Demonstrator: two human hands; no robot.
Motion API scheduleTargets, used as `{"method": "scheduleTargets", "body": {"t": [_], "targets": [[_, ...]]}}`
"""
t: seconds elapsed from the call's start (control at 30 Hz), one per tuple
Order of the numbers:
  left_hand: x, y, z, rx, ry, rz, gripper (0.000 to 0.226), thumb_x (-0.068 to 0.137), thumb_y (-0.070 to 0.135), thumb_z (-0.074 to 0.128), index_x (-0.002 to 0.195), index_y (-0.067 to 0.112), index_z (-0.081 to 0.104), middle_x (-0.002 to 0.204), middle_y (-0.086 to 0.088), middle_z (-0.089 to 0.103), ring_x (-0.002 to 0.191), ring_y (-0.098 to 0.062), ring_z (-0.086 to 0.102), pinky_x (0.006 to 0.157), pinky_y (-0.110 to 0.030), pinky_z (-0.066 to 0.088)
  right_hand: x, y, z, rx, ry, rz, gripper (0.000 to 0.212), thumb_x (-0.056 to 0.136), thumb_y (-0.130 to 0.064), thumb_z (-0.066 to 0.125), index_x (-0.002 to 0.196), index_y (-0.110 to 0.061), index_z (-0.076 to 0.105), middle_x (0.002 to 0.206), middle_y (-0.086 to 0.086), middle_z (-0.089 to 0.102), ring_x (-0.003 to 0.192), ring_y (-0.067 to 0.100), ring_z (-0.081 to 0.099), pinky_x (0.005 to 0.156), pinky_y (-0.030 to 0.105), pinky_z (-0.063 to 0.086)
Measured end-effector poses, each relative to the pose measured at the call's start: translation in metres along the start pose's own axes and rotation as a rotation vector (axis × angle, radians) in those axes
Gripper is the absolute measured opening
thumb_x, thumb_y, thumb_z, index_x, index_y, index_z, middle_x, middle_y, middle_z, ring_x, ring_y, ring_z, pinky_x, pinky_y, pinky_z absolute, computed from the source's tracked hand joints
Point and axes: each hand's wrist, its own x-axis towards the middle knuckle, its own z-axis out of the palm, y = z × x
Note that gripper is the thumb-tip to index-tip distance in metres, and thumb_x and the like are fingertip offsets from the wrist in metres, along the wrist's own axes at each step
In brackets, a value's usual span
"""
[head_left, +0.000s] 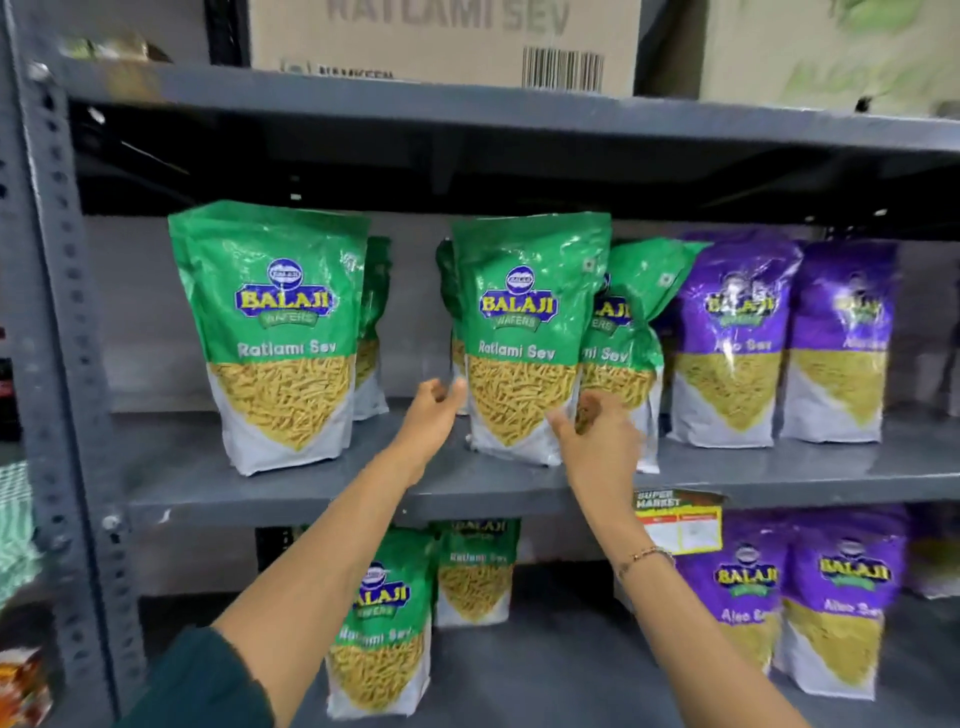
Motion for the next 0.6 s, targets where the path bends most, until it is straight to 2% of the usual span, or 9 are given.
{"method": "scheduleTargets", "body": {"t": [0.07, 0.13, 0.2, 0.33, 0.47, 0.6], "targets": [[0.011, -0.004, 0.007, 0.002, -0.025, -0.079, 0.068, 0.092, 0.055, 0.033, 0.146, 0.014, 0.022, 0.155, -0.004, 0.027, 0.141, -0.025, 0.030, 0.114, -0.043, 0.028, 0.000, 0.003, 0.006, 0.008, -0.027, -0.009, 0.044, 0.079, -0.032, 0.069, 0.108, -0.003, 0.054, 0.105, 0.016, 0.066, 0.096, 0.032, 0.059, 0.072, 0.029, 0.038], [0.016, -0.008, 0.013, -0.055, -0.048, -0.106, 0.069, 0.090, 0.060, 0.030, 0.144, 0.017, 0.027, 0.154, -0.003, 0.030, 0.140, -0.024, 0.031, 0.115, -0.048, 0.026, 0.000, 0.009, 0.013, 0.000, -0.064, -0.018, 0.058, 0.079, -0.043, 0.065, 0.116, -0.003, 0.048, 0.113, 0.015, 0.064, 0.103, 0.033, 0.058, 0.080, 0.036, 0.047], [0.018, -0.011, 0.017, -0.111, -0.088, -0.094, 0.068, 0.090, 0.060, 0.031, 0.144, 0.019, 0.029, 0.153, -0.002, 0.033, 0.140, -0.022, 0.032, 0.116, -0.048, 0.024, 0.001, 0.012, 0.018, -0.018, -0.087, -0.007, 0.066, 0.078, -0.049, 0.063, 0.120, -0.002, 0.044, 0.114, 0.017, 0.062, 0.104, 0.034, 0.057, 0.082, 0.044, 0.050], [0.015, -0.011, 0.018, -0.117, -0.156, -0.053, 0.066, 0.089, 0.057, 0.039, 0.143, 0.019, 0.032, 0.149, -0.002, 0.040, 0.135, -0.022, 0.038, 0.115, -0.046, 0.028, 0.002, 0.014, 0.022, -0.045, -0.106, -0.014, 0.056, 0.080, -0.046, 0.063, 0.111, -0.002, 0.049, 0.104, 0.016, 0.061, 0.098, 0.033, 0.056, 0.077, 0.039, 0.045], [0.012, -0.013, 0.017, -0.074, -0.139, 0.018, 0.064, 0.089, 0.041, 0.055, 0.140, 0.012, 0.031, 0.134, -0.001, 0.049, 0.120, -0.015, 0.048, 0.101, -0.031, 0.039, 0.003, 0.015, 0.023, -0.036, -0.105, -0.011, 0.056, 0.080, -0.039, 0.066, 0.120, -0.004, 0.049, 0.114, 0.013, 0.060, 0.107, 0.030, 0.054, 0.084, 0.037, 0.044], [0.010, -0.014, 0.014, -0.049, -0.094, 0.083, 0.055, 0.086, 0.031, 0.062, 0.133, 0.010, 0.043, 0.131, -0.007, 0.055, 0.115, -0.017, 0.053, 0.098, -0.031, 0.044, 0.004, 0.012, 0.021, -0.011, -0.092, -0.003, 0.055, 0.077, -0.035, 0.070, 0.119, -0.006, 0.050, 0.114, 0.013, 0.062, 0.107, 0.029, 0.056, 0.086, 0.037, 0.044]]}}
